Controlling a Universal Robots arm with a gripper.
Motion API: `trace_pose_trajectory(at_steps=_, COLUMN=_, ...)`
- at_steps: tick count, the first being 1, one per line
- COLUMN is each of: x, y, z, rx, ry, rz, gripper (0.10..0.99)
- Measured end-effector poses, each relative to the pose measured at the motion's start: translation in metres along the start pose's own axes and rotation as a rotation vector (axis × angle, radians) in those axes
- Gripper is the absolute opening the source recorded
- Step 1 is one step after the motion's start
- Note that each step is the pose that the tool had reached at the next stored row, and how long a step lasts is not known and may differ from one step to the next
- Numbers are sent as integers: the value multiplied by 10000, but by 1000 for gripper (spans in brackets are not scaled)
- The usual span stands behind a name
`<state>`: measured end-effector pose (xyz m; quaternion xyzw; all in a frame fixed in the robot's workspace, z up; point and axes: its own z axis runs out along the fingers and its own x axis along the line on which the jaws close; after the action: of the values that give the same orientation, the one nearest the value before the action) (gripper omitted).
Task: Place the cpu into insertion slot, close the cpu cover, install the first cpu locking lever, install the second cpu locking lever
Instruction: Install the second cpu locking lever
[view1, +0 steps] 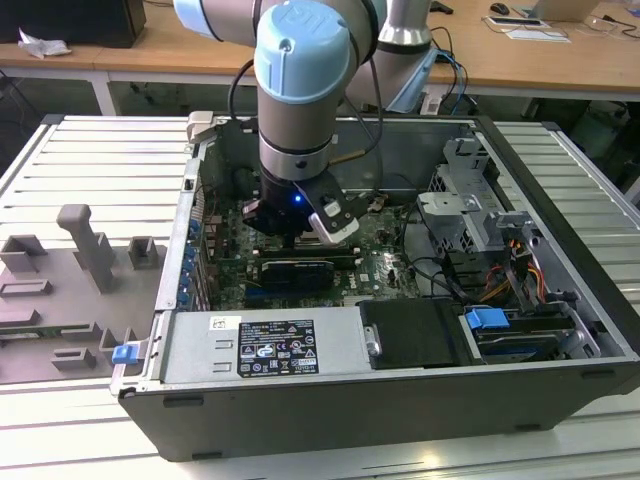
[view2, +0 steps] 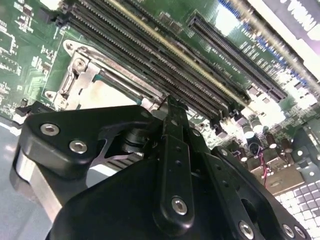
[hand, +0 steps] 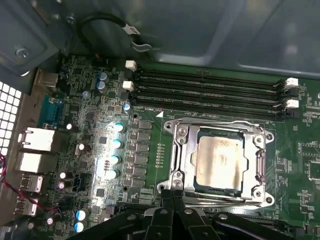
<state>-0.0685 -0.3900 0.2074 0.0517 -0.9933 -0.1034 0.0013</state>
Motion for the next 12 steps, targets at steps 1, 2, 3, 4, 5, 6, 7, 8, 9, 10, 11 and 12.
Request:
trace_pose_trajectory(at_steps=1, x=6, y=-13, z=6, rx=-12, ry=-2, rz=0, gripper=106)
trace_pose_trajectory(at_steps=2, x=8, y=-19, z=9, rx=-20, ry=-2, rz=0, gripper=106)
trace_pose_trajectory(at_steps=3, x=11, y=-23, z=13, rx=-37, ry=-4, rz=1, gripper=106)
trace_pose_trajectory(at_steps=4, x=14, y=-27, z=23, rx=-92, ry=-9, rz=-1, gripper=106)
trace_pose_trajectory(at_steps=5, x=15, y=-29, z=31, rx=-138, ry=-13, rz=-3, gripper=106)
trace_pose_trajectory(at_steps=6, x=16, y=-31, z=37, rx=-177, ry=-17, rz=-4, gripper=106)
trace_pose_trajectory(at_steps=7, x=18, y=-35, z=45, rx=-244, ry=-25, rz=-5, gripper=106)
trace_pose_trajectory(at_steps=8, x=19, y=-37, z=50, rx=-297, ry=-29, rz=-6, gripper=106)
trace_pose_trajectory(at_steps=9, x=21, y=-40, z=58, rx=-375, ry=-36, rz=-8, gripper=106)
trace_pose_trajectory(at_steps=10, x=22, y=-44, z=67, rx=-459, ry=-46, rz=-10, gripper=106)
trace_pose_trajectory(at_steps=11, x=24, y=-49, z=73, rx=-515, ry=-52, rz=-12, gripper=106)
trace_pose_trajectory(at_steps=12, x=31, y=-62, z=91, rx=-630, ry=-63, rz=-13, gripper=106)
